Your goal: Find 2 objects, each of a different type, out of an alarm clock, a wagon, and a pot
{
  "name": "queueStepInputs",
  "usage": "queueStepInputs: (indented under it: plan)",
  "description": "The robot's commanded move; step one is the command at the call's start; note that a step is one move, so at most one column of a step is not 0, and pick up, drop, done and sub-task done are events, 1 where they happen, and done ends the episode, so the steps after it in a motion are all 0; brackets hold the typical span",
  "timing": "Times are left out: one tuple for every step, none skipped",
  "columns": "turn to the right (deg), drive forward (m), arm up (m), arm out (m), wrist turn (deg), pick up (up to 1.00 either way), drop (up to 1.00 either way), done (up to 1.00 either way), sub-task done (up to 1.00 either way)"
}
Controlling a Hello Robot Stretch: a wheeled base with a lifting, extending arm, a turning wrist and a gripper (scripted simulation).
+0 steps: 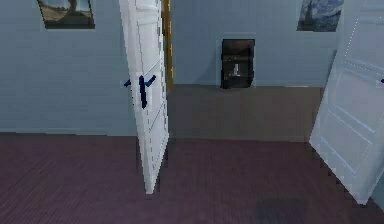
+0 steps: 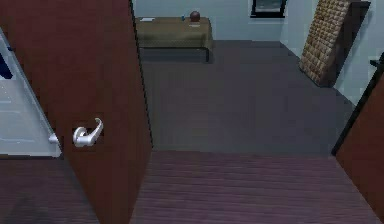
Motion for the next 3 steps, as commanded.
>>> queueStepInputs:
  plan:
    - [3.0,0.00,0.00,0.00,0.0,0.00,0.00,0.00,0.00]
    - [0.0,0.70,0.00,0.00,0.0,0.00,0.00,0.00,0.00]
    - [0.0,0.45,0.00,0.00,0.0,0.00,0.00,0.00,0.00]
